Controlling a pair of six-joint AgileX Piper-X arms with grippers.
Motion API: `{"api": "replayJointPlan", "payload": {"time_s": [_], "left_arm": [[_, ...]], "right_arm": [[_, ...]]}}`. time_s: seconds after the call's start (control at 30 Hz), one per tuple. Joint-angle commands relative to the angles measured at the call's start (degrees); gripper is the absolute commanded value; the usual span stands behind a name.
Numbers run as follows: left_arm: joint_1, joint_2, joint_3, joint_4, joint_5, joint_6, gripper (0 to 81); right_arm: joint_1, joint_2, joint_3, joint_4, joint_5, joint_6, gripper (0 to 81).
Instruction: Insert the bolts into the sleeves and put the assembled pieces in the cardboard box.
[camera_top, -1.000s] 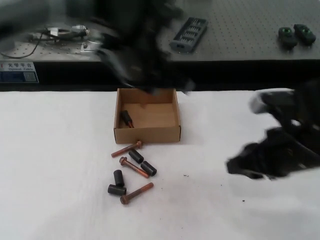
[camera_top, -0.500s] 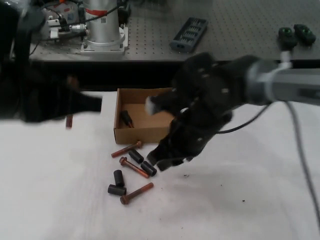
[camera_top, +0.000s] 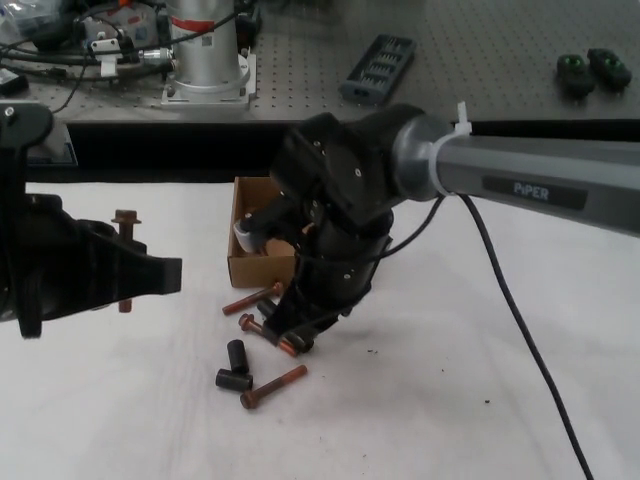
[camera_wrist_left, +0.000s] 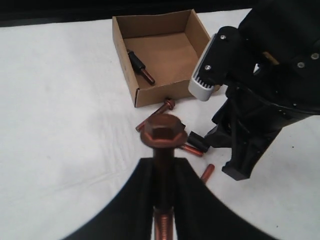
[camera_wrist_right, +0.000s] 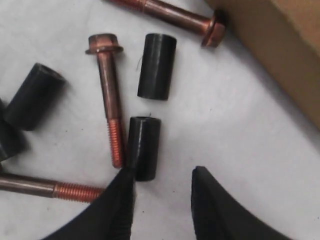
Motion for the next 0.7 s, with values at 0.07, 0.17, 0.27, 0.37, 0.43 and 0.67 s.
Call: {"api": "replayJointPlan", "payload": {"time_s": [0.07, 0.17, 0.27, 0.37, 0.43, 0.67], "left_arm": [[0.1, -0.6, -0.2, -1.4, -0.2, 0.9, 0.6], [0.1, -0.6, -0.2, -1.4, -0.2, 1.7, 0.6], [0.1, -0.6, -0.2, -1.3, -0.2, 1.7, 0.6], [0.1, -0.6, -0.2, -1.3, -0.2, 1.7, 0.6], [0.1, -0.6, -0.2, -1.3, -0.2, 1.7, 0.6], [0.1, -0.6, -0.2, -1.3, -0.2, 1.7, 0.6]], "right_arm": [[0.5, 1.1, -1.9, 1.0, 0.4, -0.5, 28.1], [1.2, 1.8, -2.2, 1.7, 0.4, -0.2, 28.1], [1.9, 2.3, -2.3, 2.1, 0.6, 0.0, 28.1], [2.3, 2.9, -2.3, 2.1, 0.8, 0.0, 28.1], [2.3, 3.2, -2.3, 1.6, 0.8, 0.3, 28.1], [2.3, 3.4, -2.3, -1.3, 3.0, 0.8, 26.9]]}}
